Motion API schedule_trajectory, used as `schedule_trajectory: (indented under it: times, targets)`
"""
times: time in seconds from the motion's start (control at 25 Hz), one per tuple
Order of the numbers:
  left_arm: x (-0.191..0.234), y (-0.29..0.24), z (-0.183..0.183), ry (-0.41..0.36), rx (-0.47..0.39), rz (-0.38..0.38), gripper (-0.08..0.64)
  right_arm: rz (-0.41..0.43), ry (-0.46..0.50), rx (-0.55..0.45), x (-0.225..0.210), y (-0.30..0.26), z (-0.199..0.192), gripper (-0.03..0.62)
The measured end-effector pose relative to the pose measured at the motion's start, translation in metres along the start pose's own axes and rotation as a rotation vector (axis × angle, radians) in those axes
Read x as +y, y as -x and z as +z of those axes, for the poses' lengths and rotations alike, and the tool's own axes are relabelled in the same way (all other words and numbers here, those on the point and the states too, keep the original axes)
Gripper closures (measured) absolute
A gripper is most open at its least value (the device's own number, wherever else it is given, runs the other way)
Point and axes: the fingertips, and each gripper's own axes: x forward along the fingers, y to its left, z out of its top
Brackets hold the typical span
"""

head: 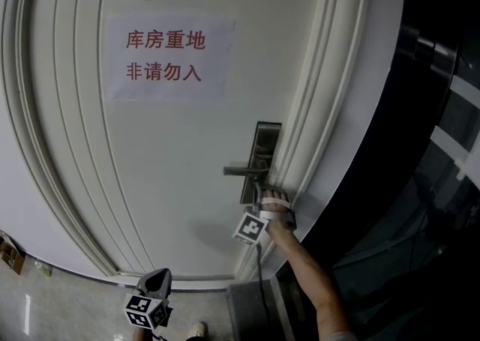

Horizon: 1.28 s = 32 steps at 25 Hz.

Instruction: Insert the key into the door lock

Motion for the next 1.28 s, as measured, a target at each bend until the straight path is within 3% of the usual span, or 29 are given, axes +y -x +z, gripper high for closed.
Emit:
schedule_trajectory:
  times: [0.24, 0.48, 0.72, 1.04, 1.28]
  targets:
    - [0.0, 0.004, 0.003, -0.009, -0.002, 0.01, 0.558, -0.019, -0.02, -0.023, 0.001, -0.001, -0.001, 0.574]
    - [-0.002, 0.011, 0.004, -0.015, -0.005, 0.019, 0.558, 0.015, -0.032, -0.024, 0.011, 0.0, -0.009, 0.47]
    - [-0.009, 0.017, 0.004, -0.018, -0.006, 0.021, 0.558, -0.003, -0.065, -0.056, 0.01, 0.007, -0.008, 0.368]
    - [-0.016, 0.026, 0.007, -0.031, -0.015, 0.025, 0.558, -0.018, -0.116, -0.067, 0.009, 0.023, -0.01, 0.357]
    - [-0.025, 0.034, 0.01, -0.044, -0.017, 0.025, 0.558, -0.048, -0.312, -0.114, -0.012, 0.055, -0.014, 0.481]
